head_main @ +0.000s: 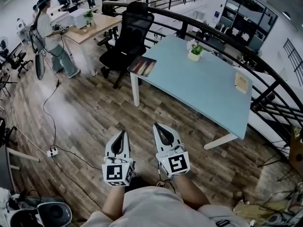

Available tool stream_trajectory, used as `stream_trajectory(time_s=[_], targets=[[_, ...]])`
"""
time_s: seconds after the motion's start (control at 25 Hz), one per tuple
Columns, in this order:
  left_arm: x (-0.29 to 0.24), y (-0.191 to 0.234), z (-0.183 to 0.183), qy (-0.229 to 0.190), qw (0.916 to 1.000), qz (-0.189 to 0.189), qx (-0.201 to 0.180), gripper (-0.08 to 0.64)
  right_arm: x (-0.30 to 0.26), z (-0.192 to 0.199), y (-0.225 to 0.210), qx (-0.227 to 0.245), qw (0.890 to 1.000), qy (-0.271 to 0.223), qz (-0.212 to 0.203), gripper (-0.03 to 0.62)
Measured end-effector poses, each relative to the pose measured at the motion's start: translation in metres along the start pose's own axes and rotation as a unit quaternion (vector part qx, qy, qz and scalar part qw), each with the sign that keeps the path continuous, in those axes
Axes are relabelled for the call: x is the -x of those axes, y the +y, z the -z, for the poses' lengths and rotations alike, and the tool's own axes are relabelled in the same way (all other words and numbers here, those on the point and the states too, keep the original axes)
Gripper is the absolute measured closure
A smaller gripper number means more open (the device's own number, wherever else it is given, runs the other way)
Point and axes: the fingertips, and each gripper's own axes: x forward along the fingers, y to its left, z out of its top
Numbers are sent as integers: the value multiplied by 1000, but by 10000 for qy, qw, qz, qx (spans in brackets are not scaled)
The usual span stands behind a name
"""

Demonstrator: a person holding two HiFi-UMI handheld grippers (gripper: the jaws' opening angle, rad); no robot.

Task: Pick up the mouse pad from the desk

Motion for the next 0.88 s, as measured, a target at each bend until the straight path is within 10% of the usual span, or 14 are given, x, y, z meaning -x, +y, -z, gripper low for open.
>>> stream_trajectory(time_s=[0.88], targets=[[-15,122,40,564,9966,528,289,517,-108,49,87,76,9971,627,-432,560]])
